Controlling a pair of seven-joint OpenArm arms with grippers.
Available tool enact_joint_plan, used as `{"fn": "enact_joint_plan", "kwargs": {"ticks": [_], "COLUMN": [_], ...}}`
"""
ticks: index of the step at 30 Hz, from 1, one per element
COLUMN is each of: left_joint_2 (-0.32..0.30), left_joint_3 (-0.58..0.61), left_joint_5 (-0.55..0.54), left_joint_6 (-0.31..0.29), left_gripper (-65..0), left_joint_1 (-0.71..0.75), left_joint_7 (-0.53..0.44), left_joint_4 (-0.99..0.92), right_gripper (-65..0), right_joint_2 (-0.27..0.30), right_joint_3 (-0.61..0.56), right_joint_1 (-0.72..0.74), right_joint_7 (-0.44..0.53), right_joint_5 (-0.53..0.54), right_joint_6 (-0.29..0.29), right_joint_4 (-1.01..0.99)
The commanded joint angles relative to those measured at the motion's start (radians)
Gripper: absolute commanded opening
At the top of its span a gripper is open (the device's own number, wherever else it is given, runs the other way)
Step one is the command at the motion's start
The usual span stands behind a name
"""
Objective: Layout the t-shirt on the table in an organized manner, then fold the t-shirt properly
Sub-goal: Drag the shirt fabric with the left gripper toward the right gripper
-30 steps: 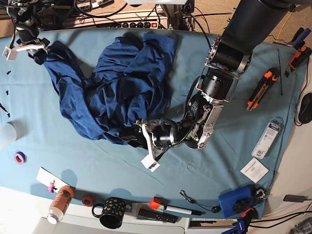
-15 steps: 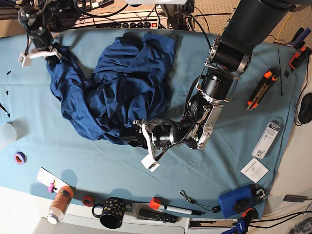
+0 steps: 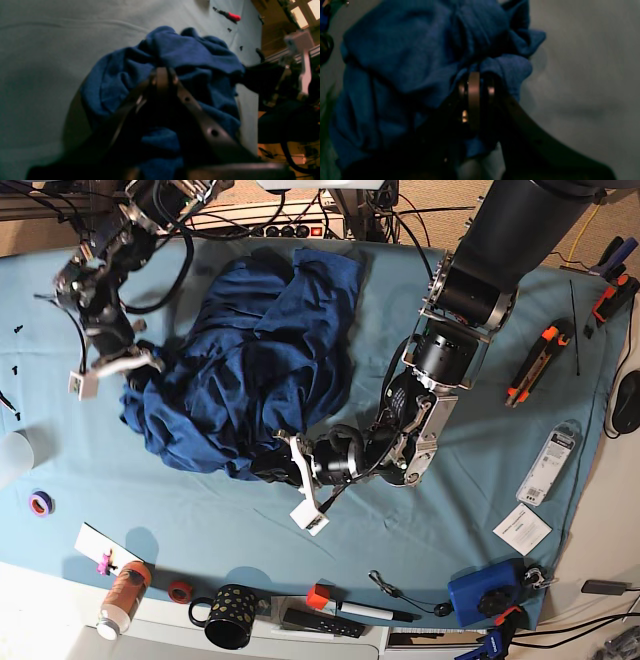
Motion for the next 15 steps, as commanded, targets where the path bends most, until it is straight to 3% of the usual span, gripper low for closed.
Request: {"fn": "enact_joint_plan", "kwargs": {"ticks": [1,7,15], "left_joint_2": [0.009,0.008,0.008], "left_joint_3": [-0.002,-0.002,-0.002], "left_joint_5": [-0.013,-0.013,0.007], "left_joint_6": [-0.012,-0.012,-0.012], "left_gripper": [-65.0,-65.0,-65.0], "left_joint_1": [-0.034,-0.034,-0.021], "left_joint_7": [-0.026,-0.026,0.035], "left_joint_4": [0.017,0.017,0.017], "right_gripper": [-65.0,-65.0,-65.0], "right_joint_2": [0.011,0.011,0.012], "right_joint_3": [-0.019,-0.102,-0.078], "right_joint_1": [0.025,0.037,-0.024], "right_joint_7": [0.03,-0.031,-0.074], "right_joint_5": [0.005,-0.075,-0.084], "right_joint_6": [-0.002,-0.01,-0.01], "right_joint_4": [0.017,0.017,0.017]}}
